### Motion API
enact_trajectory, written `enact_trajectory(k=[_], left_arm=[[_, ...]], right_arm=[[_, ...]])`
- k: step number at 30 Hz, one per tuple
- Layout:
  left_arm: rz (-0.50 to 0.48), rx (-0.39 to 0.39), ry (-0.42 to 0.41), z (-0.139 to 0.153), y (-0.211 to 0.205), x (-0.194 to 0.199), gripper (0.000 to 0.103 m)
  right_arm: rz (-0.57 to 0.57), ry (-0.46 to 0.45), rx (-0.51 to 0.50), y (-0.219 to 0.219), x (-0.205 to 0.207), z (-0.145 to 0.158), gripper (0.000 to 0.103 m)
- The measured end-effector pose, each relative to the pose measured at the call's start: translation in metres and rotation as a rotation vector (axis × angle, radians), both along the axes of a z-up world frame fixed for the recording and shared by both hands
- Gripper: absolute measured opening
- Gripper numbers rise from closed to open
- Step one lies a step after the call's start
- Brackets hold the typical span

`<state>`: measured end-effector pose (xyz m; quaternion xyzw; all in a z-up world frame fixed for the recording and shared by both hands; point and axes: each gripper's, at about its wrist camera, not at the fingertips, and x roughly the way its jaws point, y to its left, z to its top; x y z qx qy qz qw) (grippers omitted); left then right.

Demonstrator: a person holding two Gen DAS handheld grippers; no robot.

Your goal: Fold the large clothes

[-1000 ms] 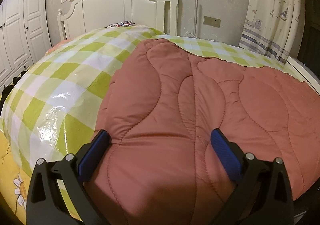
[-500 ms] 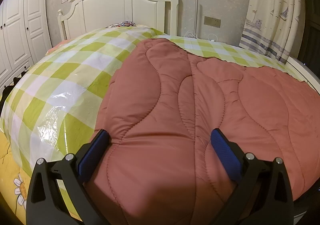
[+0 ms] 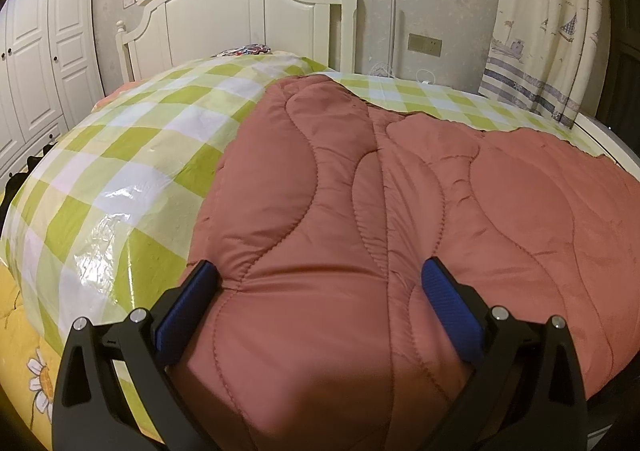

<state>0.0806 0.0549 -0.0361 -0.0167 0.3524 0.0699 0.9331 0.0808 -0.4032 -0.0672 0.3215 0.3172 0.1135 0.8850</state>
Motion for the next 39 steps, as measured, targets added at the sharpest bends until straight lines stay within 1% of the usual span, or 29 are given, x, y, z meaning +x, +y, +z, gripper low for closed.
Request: enact_trajectory(k=[1, 2, 4, 7, 8, 10, 11, 12, 14, 15, 16, 17, 18, 19, 21, 23, 24, 26, 27, 29, 30, 32, 33, 34, 35, 37, 38, 39], left_arm=[[0.005, 0.010, 0.004, 0.003, -0.002, 0.000, 0.101], [0.008, 0.022, 0.008, 0.007, -0.003, 0.000, 0.100], [-0.003, 0.025, -0.011, 0.021, -0.010, -0.004, 0.100], [-0.060, 0.010, -0.061, 0.048, -0.031, -0.004, 0.100], [-0.095, 0.010, -0.074, 0.058, -0.045, 0.000, 0.100], [-0.155, 0.015, -0.069, 0.067, -0.071, 0.011, 0.100], [-0.182, 0.029, -0.060, 0.069, -0.086, 0.019, 0.100], [-0.210, 0.060, -0.051, 0.070, -0.105, 0.030, 0.100], [-0.236, 0.112, -0.021, 0.065, -0.134, 0.052, 0.101], [-0.246, 0.126, 0.011, 0.059, -0.148, 0.066, 0.101], [-0.258, 0.139, 0.051, 0.048, -0.163, 0.080, 0.101], [-0.269, 0.187, 0.091, 0.031, -0.179, 0.092, 0.101], [-0.281, 0.229, 0.110, 0.017, -0.189, 0.099, 0.101], [-0.291, 0.272, 0.116, 0.008, -0.199, 0.103, 0.101], [-0.289, 0.315, 0.103, 0.012, -0.206, 0.101, 0.101], [-0.301, 0.292, 0.107, 0.011, -0.202, 0.100, 0.101], [-0.293, 0.254, 0.109, 0.015, -0.194, 0.098, 0.101], [-0.268, 0.201, 0.081, 0.026, -0.182, 0.087, 0.099], [-0.278, 0.169, 0.047, 0.036, -0.178, 0.072, 0.099], [-0.324, 0.145, 0.002, 0.046, -0.175, 0.042, 0.100], [-0.353, 0.151, 0.003, 0.044, -0.180, 0.034, 0.100], [-0.417, 0.185, 0.043, 0.027, -0.193, 0.022, 0.100], [-0.429, 0.197, 0.050, 0.013, -0.198, 0.019, 0.100], [-0.438, 0.188, 0.040, 0.007, -0.198, 0.019, 0.101], [-0.447, 0.167, 0.036, 0.004, -0.195, 0.021, 0.101], [-0.479, 0.093, 0.076, 0.008, -0.185, 0.028, 0.101], [-0.494, 0.071, 0.089, 0.011, -0.179, 0.028, 0.098], [-0.505, 0.026, 0.087, 0.021, -0.168, 0.025, 0.095]], right_arm=[[-0.014, -0.007, -0.052, 0.004, 0.000, 0.002, 0.056], [-0.014, -0.028, -0.080, 0.006, -0.003, 0.004, 0.047], [-0.024, -0.096, -0.094, 0.006, -0.013, 0.010, 0.042], [-0.045, -0.161, -0.102, 0.000, -0.028, 0.021, 0.041], [-0.050, -0.176, -0.111, -0.002, -0.032, 0.024, 0.041], [-0.060, -0.199, -0.130, -0.005, -0.038, 0.030, 0.041], [-0.064, -0.205, -0.133, -0.006, -0.039, 0.032, 0.041], [-0.070, -0.216, -0.141, -0.008, -0.042, 0.035, 0.041], [-0.077, -0.229, -0.159, -0.010, -0.045, 0.039, 0.041], [-0.079, -0.233, -0.166, -0.011, -0.046, 0.041, 0.041], [-0.081, -0.238, -0.177, -0.013, -0.047, 0.043, 0.041], [-0.084, -0.243, -0.189, -0.013, -0.047, 0.046, 0.041], [-0.082, -0.254, -0.203, -0.013, -0.048, 0.049, 0.041], [-0.076, -0.259, -0.215, -0.011, -0.048, 0.052, 0.041], [-0.073, -0.280, -0.273, -0.004, -0.050, 0.060, 0.041], [-0.059, -0.298, -0.317, 0.003, -0.051, 0.068, 0.041], [-0.058, -0.305, -0.337, 0.007, -0.050, 0.071, 0.041], [-0.053, -0.326, -0.390, 0.016, -0.052, 0.081, 0.041], [-0.050, -0.332, -0.409, 0.020, -0.052, 0.084, 0.041], [-0.044, -0.342, -0.453, 0.029, -0.051, 0.092, 0.041], [-0.039, -0.351, -0.476, 0.036, -0.050, 0.097, 0.041], [-0.024, -0.365, -0.512, 0.050, -0.048, 0.105, 0.041], [0.003, -0.366, -0.539, 0.062, -0.047, 0.107, 0.041], [0.023, -0.366, -0.569, 0.075, -0.046, 0.108, 0.041], [0.036, -0.373, -0.601, 0.087, -0.047, 0.109, 0.041], [0.054, -0.405, -0.680, 0.112, -0.048, 0.112, 0.041], [0.058, -0.414, -0.700, 0.118, -0.049, 0.114, 0.041], [0.063, -0.424, -0.722, 0.125, -0.048, 0.118, 0.041]])
